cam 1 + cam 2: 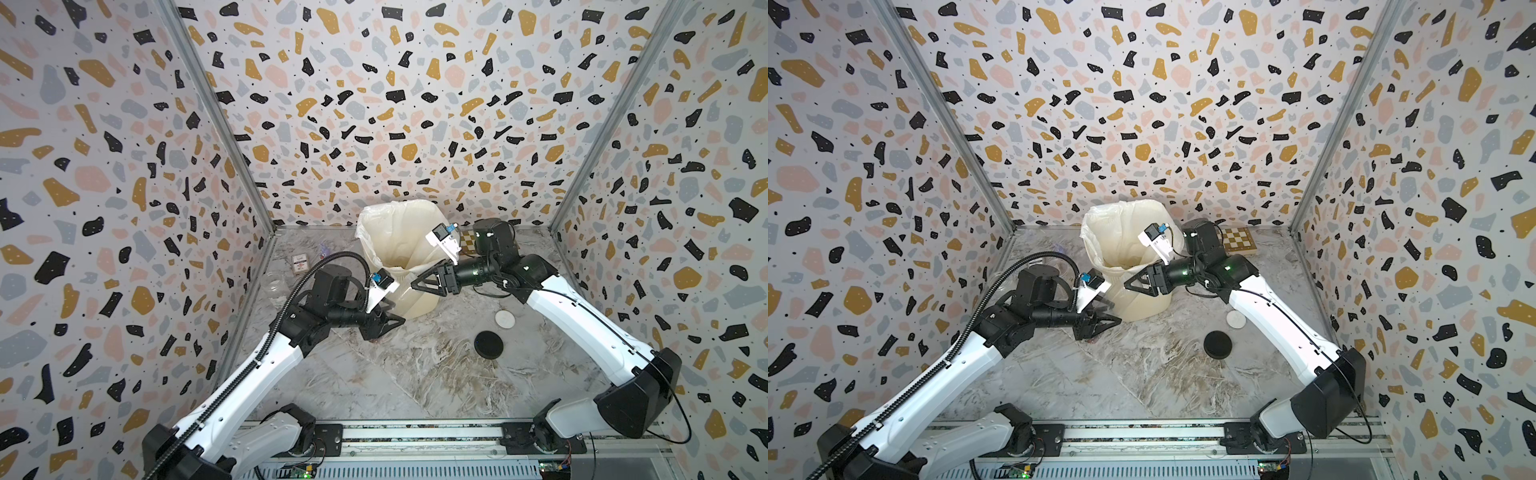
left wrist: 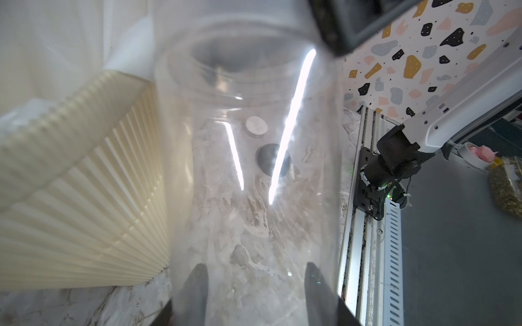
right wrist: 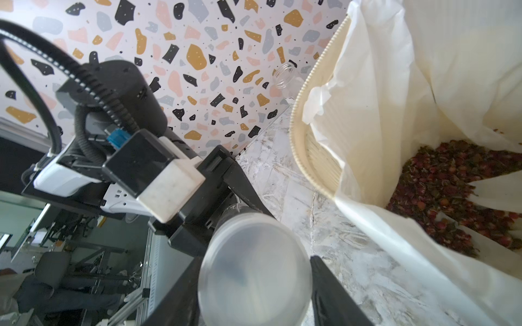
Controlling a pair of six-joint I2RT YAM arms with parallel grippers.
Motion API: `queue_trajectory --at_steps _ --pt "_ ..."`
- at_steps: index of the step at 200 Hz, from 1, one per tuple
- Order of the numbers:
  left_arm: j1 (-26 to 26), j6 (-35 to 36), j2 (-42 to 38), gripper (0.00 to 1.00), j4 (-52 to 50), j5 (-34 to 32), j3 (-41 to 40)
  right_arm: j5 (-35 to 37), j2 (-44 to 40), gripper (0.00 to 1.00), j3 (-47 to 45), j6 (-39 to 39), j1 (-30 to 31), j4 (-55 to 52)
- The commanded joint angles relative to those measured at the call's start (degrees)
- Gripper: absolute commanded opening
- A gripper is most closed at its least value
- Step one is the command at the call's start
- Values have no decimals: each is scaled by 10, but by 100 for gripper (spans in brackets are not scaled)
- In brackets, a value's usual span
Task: Empty the moldy dried flower tea in the jars
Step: Unscrew the lid from the jar.
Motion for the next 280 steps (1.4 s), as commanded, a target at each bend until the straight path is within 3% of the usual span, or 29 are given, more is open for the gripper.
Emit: queue_trajectory --at_steps 1,69,96,108,123,146,187,236,280 --pt "-4 3 -2 45 -5 94 30 -99 -38 37 -19 -118 7 41" --pt "-3 -18 8 45 -38 261 71 -233 -95 42 -112 -403 -11 28" --pt "-3 12 20 45 -101 293 97 -328 -78 39 -91 -515 -20 -50" --pt "-2 27 30 45 -128 292 106 -344 -77 40 -86 -520 -21 -58" --pt "-3 40 33 45 -139 277 106 -337 -79 48 -82 -483 -20 -45" --pt "-2 43 26 45 -118 218 88 -278 -81 66 -65 -361 -29 -18" --pt "-3 45 21 45 -82 125 64 -210 -91 75 -55 -204 -65 9" --pt "-3 46 4 43 -40 -9 38 -105 -85 74 -62 25 -63 79" --pt "-10 53 -14 43 -7 -79 18 -12 -59 74 -50 103 -41 84"
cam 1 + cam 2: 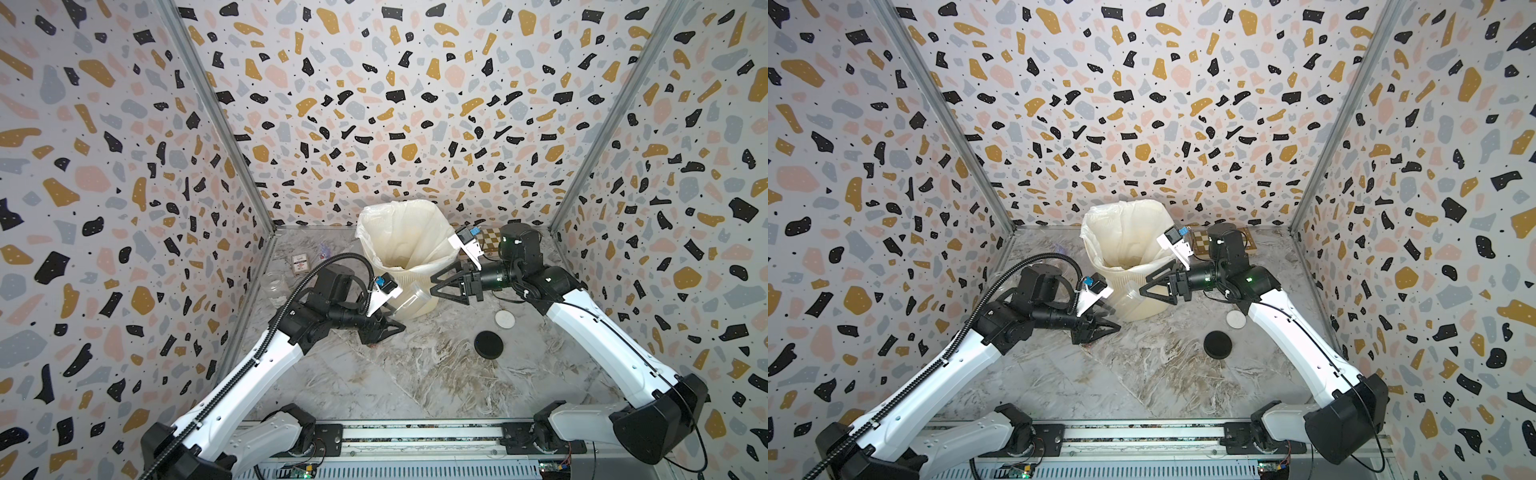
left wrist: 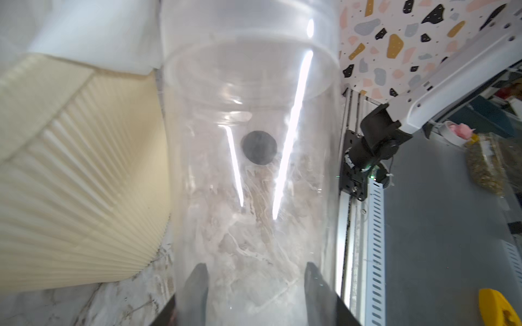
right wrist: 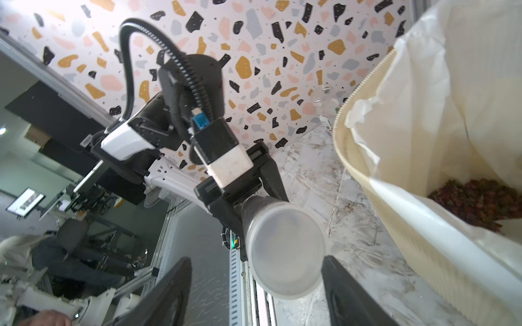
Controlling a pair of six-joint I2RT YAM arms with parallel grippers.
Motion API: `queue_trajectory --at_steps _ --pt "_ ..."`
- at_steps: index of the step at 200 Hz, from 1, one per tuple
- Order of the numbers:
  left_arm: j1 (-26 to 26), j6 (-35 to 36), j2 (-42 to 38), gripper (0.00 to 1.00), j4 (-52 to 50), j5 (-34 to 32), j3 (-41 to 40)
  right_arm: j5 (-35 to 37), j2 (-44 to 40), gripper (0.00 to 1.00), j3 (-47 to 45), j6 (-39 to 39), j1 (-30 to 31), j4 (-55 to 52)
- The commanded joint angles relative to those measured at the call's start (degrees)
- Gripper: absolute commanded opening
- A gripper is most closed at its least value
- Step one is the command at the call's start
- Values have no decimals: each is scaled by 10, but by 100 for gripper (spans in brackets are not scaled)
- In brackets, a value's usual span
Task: Empty the moldy dried flower tea in the jars
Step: Unscrew the lid from the jar.
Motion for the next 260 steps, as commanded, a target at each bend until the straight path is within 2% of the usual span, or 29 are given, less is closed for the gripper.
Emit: queue_trajectory --at_steps 1,68,86,118,156,180,228,260 --pt "-4 14 -17 43 48 -55 -9 73 6 74 21 77 16 17" --pt "-22 32 -16 43 39 -83 -12 87 43 74 37 95 43 31" --pt "-22 32 -18 43 39 -83 -13 81 48 69 40 91 44 31" --pt "-22 30 -18 43 37 -68 -12 61 47 53 33 82 45 34" --pt "-22 29 -15 43 24 -40 -2 11 48 48 25 49 44 33" --pt "-22 28 -13 44 11 16 12 -19 38 48 15 -25 44 28" --pt "-22 34 1 44 -26 131 34 -61 -5 47 -34 -275 43 14" --pt "-22 40 1 45 -44 192 47 -117 -30 48 -64 -434 37 -1"
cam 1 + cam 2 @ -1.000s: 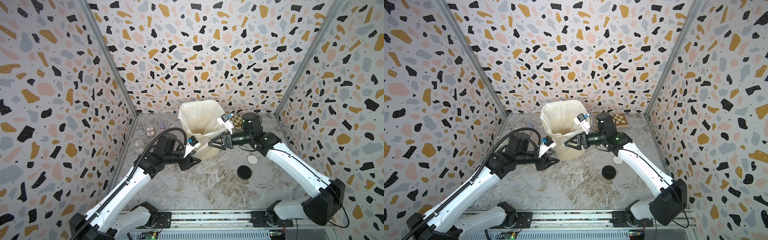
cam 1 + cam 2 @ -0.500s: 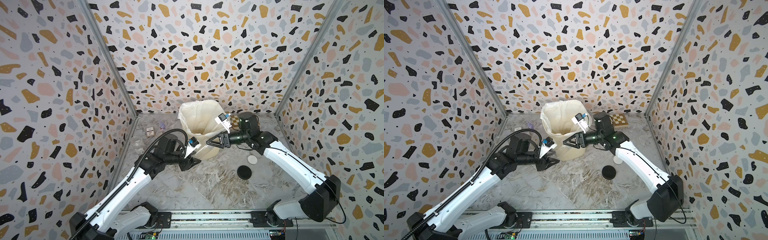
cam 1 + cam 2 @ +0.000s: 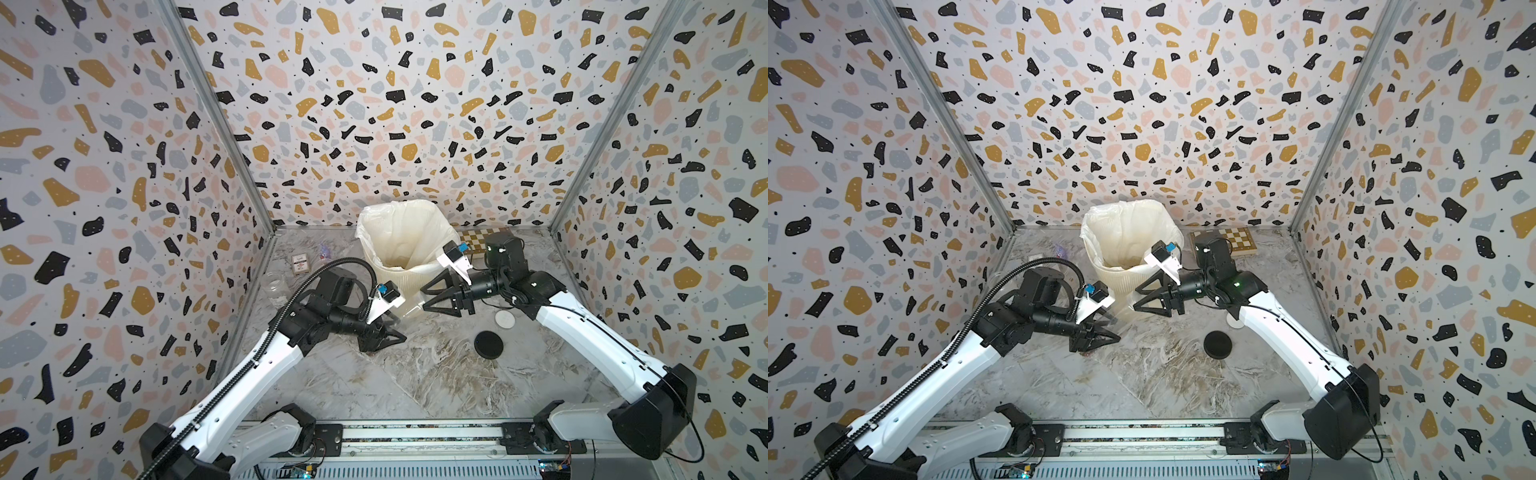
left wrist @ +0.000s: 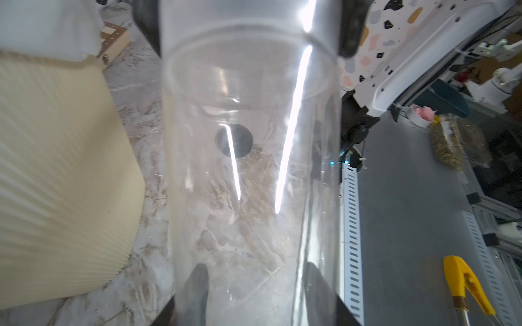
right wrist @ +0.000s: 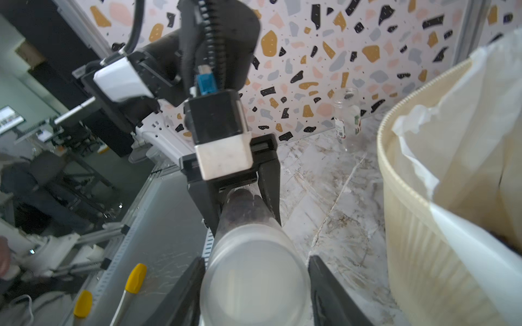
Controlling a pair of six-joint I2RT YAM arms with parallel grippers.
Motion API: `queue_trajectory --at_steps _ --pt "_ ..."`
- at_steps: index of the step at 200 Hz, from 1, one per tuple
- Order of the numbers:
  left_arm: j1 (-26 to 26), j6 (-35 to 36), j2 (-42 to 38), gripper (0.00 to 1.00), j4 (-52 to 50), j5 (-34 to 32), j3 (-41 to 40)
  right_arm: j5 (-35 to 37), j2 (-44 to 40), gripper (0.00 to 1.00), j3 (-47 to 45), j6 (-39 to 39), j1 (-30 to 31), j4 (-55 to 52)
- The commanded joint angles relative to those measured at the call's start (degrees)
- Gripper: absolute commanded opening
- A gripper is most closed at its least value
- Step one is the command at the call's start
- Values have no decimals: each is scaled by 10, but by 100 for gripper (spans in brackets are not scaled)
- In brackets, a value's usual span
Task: Empty the moldy dried flower tea in the jars
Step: Unscrew the lid from the jar.
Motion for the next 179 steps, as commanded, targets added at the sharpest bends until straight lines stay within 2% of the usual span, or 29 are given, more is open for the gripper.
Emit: queue_trajectory --at_steps 1,38,52,69,75,100,101,103,105,130,155,168,179 --pt "-5 11 -3 45 14 96 34 -62 -22 48 -18 -180 1 -14" --pt "-5 19 8 45 -10 117 47 -113 4 46 11 -257 1 -75" --pt "-5 28 14 45 -23 107 49 -109 2 53 11 -244 1 -72" --pt "-5 38 13 45 -25 82 42 -76 -10 73 9 -177 -3 -40" --pt "-5 41 13 45 -23 75 38 -77 -13 77 12 -163 -7 -36" --pt "-5 46 14 45 -10 41 28 -63 -10 82 43 -80 -35 -30" --pt "-5 46 14 45 -10 39 28 -62 -10 85 45 -78 -37 -32" --pt "-5 46 14 44 -7 35 27 -61 -9 96 49 -73 -39 -35" --pt "-5 46 14 44 -6 32 26 -59 -7 100 52 -69 -40 -37" --pt "-5 43 10 45 21 -21 12 -23 0 99 71 34 -55 -44" --pt "-5 48 8 45 34 -69 4 73 -1 99 64 177 -57 -32" --pt "-5 48 5 44 44 -95 1 70 9 99 57 246 -59 -33" --pt "-5 48 3 44 53 -113 -2 34 26 99 62 272 -57 -40"
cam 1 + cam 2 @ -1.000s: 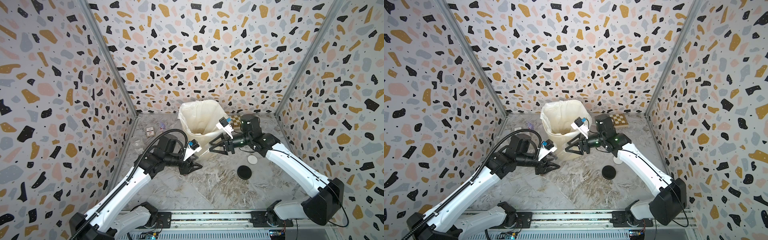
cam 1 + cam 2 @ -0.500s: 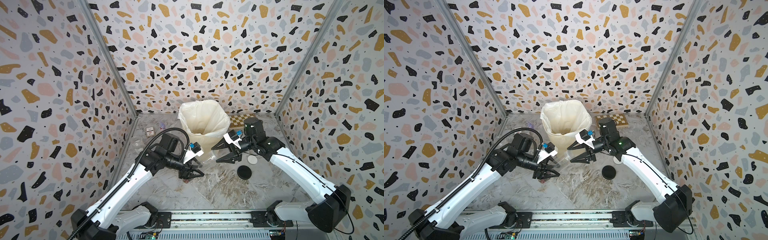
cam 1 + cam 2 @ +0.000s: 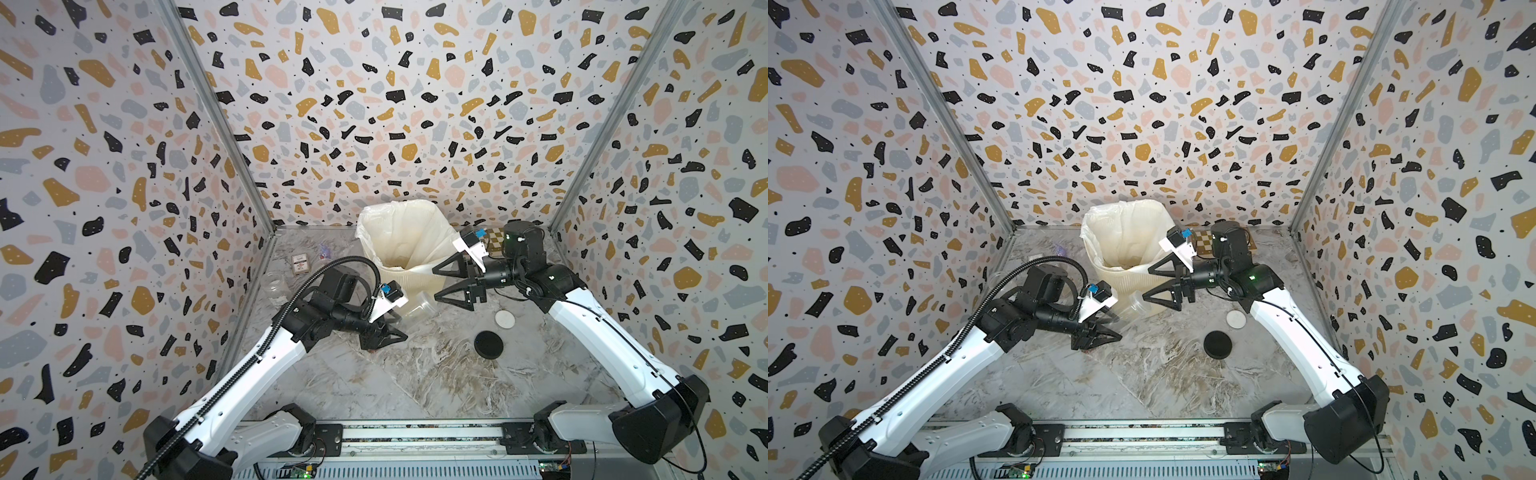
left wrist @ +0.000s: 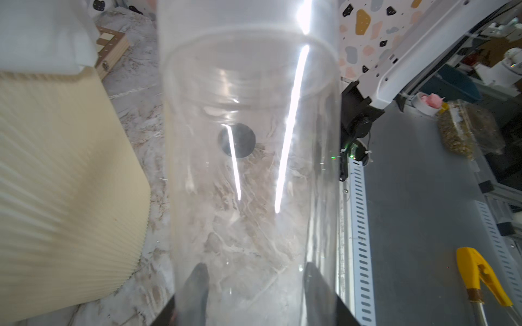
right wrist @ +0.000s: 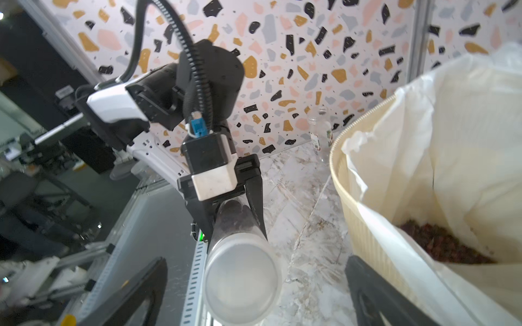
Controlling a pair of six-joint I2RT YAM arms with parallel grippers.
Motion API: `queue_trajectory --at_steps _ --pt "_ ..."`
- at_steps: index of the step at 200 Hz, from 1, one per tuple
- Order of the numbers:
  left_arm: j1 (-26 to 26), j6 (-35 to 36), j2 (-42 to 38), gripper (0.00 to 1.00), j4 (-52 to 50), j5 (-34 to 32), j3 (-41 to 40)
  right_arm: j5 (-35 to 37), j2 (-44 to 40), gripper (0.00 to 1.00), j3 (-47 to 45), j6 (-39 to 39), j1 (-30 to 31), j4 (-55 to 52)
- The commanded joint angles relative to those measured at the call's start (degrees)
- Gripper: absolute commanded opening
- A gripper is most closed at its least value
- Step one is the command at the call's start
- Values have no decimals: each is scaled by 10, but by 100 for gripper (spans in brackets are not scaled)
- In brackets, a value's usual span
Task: Empty the moldy dried flower tea in the jars
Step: Unscrew the lid from the jar.
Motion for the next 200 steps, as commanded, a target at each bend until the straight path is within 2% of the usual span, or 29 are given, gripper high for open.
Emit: queue_trajectory --at_steps 1,8,32,65,89,125,171,200 --pt "-3 9 -13 44 43 -56 -8 1 21 99 10 147 0 -9" --pt "-2 10 -14 44 47 -64 -9 -4 30 99 16 148 7 -19" --pt "-2 9 -22 43 62 -83 -13 44 21 100 8 172 35 -3" --pt "-2 8 -30 43 76 -102 -22 88 42 94 19 175 59 -52" --pt "-2 11 -24 43 70 -114 -24 95 47 90 16 183 70 -50" --pt "-2 15 -26 43 62 -106 -23 94 55 78 21 175 71 -54" --pt "-3 17 -28 43 53 -99 -29 90 60 80 50 170 60 -61" --pt "-2 16 -29 43 54 -99 -31 82 61 77 63 162 53 -71"
